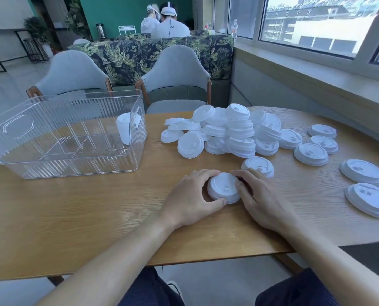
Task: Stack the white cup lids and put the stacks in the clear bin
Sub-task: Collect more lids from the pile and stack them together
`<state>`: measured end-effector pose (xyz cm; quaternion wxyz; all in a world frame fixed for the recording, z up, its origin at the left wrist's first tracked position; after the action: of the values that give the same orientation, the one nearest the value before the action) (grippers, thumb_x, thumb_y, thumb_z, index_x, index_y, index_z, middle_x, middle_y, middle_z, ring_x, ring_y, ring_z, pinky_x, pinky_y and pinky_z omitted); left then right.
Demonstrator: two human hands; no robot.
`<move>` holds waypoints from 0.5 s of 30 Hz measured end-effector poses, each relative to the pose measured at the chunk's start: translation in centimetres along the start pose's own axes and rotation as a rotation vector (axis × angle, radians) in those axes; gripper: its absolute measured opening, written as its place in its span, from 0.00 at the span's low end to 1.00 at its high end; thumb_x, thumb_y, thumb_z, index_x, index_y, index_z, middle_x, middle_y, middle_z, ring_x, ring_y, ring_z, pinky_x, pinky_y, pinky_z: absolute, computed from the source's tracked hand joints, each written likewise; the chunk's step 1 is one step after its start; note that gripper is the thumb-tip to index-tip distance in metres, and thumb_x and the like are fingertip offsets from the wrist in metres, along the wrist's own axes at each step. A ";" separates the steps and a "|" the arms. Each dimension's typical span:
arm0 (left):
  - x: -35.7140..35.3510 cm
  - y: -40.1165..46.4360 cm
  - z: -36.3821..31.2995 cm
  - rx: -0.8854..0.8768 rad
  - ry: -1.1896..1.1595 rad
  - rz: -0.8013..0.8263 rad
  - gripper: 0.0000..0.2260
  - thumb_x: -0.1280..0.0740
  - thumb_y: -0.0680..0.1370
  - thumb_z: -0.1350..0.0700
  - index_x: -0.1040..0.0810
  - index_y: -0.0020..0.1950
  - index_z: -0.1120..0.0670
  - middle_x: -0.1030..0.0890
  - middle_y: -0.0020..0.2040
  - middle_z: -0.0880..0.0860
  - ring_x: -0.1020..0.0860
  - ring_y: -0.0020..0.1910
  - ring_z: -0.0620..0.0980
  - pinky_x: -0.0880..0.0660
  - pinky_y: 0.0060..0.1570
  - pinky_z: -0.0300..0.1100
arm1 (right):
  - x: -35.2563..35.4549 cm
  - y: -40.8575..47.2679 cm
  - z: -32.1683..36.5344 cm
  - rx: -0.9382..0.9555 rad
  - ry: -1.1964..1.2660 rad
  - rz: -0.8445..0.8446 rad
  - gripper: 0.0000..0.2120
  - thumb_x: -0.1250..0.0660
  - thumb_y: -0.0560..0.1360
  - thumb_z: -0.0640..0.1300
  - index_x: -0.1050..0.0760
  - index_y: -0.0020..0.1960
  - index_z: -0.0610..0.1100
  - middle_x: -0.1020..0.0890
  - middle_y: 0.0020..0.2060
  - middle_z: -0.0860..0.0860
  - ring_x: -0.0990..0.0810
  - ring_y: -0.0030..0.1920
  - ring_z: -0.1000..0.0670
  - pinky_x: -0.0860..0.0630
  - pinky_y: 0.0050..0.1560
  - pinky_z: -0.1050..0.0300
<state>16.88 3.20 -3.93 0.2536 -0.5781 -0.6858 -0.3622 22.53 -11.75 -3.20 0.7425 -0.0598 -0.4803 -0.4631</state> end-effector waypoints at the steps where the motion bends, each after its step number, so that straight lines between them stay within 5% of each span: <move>1: 0.0 0.0 -0.1 -0.002 0.008 0.003 0.32 0.24 0.72 0.40 0.28 0.74 0.44 0.28 0.63 0.34 0.30 0.67 0.38 0.32 0.71 0.43 | 0.0 0.0 0.0 0.000 -0.004 0.000 0.15 0.41 0.83 0.48 0.25 0.67 0.47 0.22 0.58 0.57 0.26 0.61 0.55 0.34 0.60 0.63; 15: -0.2 0.2 0.0 0.002 0.039 0.031 0.31 0.24 0.72 0.40 0.27 0.73 0.44 0.28 0.62 0.34 0.32 0.68 0.37 0.34 0.71 0.41 | 0.2 0.1 0.1 0.010 -0.001 -0.029 0.16 0.38 0.82 0.46 0.21 0.66 0.45 0.23 0.58 0.59 0.33 0.61 0.61 0.40 0.61 0.75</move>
<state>17.11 3.08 -4.02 0.2731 -0.5813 -0.6719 -0.3689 22.59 -11.83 -2.96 0.7358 -0.0492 -0.4836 -0.4715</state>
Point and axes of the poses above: each hand's wrist, its own y-axis towards the middle knuckle, its own x-axis out of the back of the hand, z = x × y, the point moved 10 cm from there along y, towards the middle knuckle
